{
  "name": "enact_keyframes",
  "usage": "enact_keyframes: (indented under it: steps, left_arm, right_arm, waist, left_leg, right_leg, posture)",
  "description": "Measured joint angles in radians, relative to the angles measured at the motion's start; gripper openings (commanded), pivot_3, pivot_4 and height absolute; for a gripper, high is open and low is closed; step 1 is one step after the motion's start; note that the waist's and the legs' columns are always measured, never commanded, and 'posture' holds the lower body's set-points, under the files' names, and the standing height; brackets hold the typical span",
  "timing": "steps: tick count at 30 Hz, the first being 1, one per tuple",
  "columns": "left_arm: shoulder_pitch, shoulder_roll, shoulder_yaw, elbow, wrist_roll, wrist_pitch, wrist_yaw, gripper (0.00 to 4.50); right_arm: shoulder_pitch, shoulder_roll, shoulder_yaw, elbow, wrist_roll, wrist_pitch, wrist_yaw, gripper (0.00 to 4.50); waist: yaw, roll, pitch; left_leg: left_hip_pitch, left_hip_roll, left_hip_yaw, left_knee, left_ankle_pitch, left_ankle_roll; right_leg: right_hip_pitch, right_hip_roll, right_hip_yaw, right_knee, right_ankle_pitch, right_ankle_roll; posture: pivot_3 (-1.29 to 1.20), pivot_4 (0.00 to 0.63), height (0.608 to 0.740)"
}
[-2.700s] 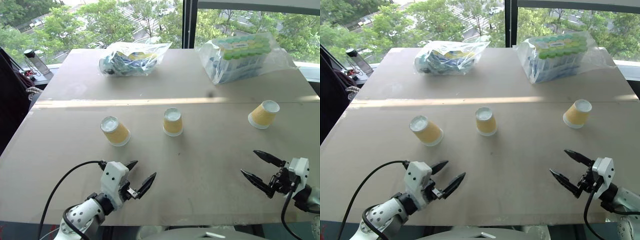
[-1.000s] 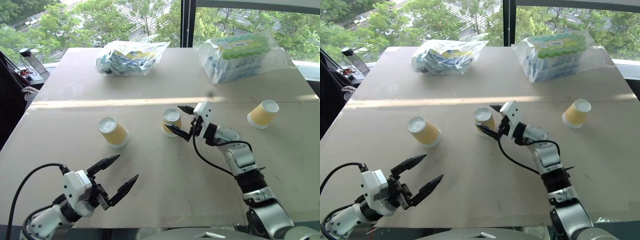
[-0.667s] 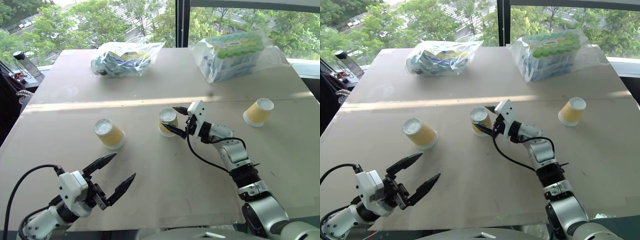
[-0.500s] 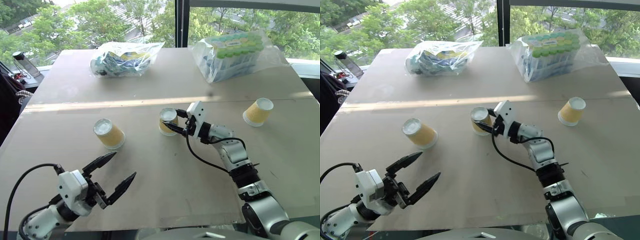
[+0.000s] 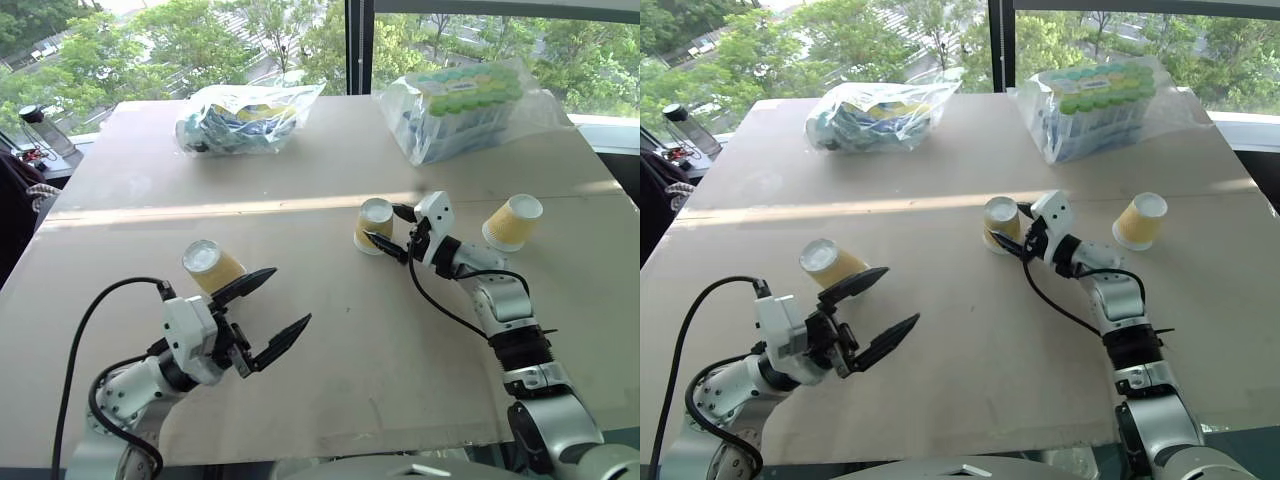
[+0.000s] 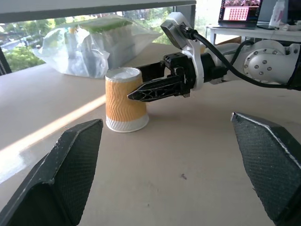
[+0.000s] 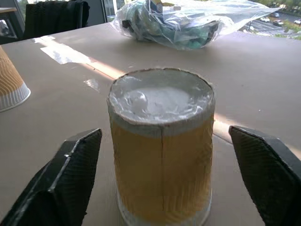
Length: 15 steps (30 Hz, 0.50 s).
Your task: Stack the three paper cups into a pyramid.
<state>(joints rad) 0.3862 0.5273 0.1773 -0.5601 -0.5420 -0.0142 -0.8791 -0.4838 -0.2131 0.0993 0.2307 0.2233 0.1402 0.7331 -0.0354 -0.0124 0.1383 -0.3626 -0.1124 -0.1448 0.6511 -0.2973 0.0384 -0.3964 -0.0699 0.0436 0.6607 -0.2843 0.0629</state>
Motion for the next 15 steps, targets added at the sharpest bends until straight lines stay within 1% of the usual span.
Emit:
enact_keyframes:
  steps: [3, 5, 7, 9, 10, 12, 13, 15]
  left_arm:
    - [-0.006, 0.008, -0.010, -0.006, 0.000, 0.013, 0.002, 4.50]
    - [-0.015, 0.019, -0.020, -0.010, 0.000, 0.027, 0.003, 4.50]
    - [-0.021, 0.039, -0.028, -0.024, -0.002, 0.049, 0.002, 4.50]
    - [-0.050, 0.067, -0.043, -0.053, -0.014, 0.107, 0.011, 4.50]
    - [-0.064, 0.072, -0.048, -0.061, -0.020, 0.124, 0.014, 4.50]
    - [-0.142, 0.077, -0.078, -0.080, -0.050, 0.188, 0.038, 4.50]
    - [-0.169, 0.078, -0.084, -0.093, -0.060, 0.208, 0.048, 4.50]
    - [-0.263, 0.085, -0.117, -0.110, -0.085, 0.275, 0.070, 4.50]
  right_arm:
    - [0.028, 0.003, -0.007, -0.040, 0.001, -0.017, -0.019, 4.49]
    - [0.079, -0.018, -0.022, -0.121, 0.012, -0.013, -0.025, 4.49]
    - [0.166, -0.068, -0.042, -0.218, 0.027, 0.000, -0.018, 4.49]
    - [0.308, -0.142, -0.082, -0.331, 0.054, 0.021, -0.007, 4.49]
    - [0.334, -0.150, -0.098, -0.345, 0.057, 0.025, -0.009, 4.49]
    - [0.383, -0.157, -0.156, -0.378, 0.063, 0.007, -0.043, 4.49]
    - [0.387, -0.159, -0.180, -0.385, 0.063, -0.006, -0.059, 4.49]
    - [0.384, -0.173, -0.274, -0.383, 0.046, -0.078, -0.133, 4.49]
  waist:
    - [0.000, 0.000, 0.000]
    - [0.007, 0.000, 0.000]
    - [0.022, 0.000, 0.000]
    - [0.038, 0.000, 0.000]
    - [0.038, 0.000, 0.000]
    - [0.036, 0.002, 0.001]
    - [0.032, 0.001, 0.001]
    - [0.029, 0.002, 0.001]
  left_leg:
    - [0.000, 0.000, 0.000, 0.000, 0.000, 0.000]
    - [-0.001, 0.000, 0.000, 0.001, 0.000, 0.000]
    - [-0.001, 0.000, -0.001, 0.000, 0.000, 0.000]
    - [-0.002, -0.001, -0.002, 0.001, 0.000, 0.000]
    - [-0.002, -0.001, -0.001, 0.001, 0.000, 0.000]
    - [-0.001, -0.001, 0.000, 0.002, 0.000, 0.000]
    - [0.000, -0.001, 0.000, 0.002, 0.000, 0.000]
    - [0.002, -0.001, 0.000, 0.002, 0.000, 0.000]
  right_leg:
    - [0.000, 0.000, 0.000, 0.000, 0.000, 0.000]
    - [0.000, 0.000, -0.001, -0.001, 0.000, 0.000]
    - [0.000, -0.001, -0.001, -0.001, 0.000, 0.000]
    - [0.000, -0.001, 0.000, -0.003, 0.000, 0.000]
    - [0.000, -0.001, 0.000, -0.002, 0.000, 0.000]
    - [0.000, -0.001, 0.000, 0.000, 0.000, 0.000]
    - [0.001, -0.001, 0.001, 0.001, 0.000, 0.000]
    - [0.002, 0.000, 0.000, 0.002, 0.000, 0.000]
  posture:
    - [0.00, 0.150, 0.740]
    - [0.00, 0.150, 0.740]
    - [0.00, 0.150, 0.740]
    - [0.00, 0.150, 0.740]
    - [0.00, 0.150, 0.740]
    - [0.00, 0.150, 0.740]
    - [0.00, 0.150, 0.740]
    - [0.00, 0.150, 0.740]
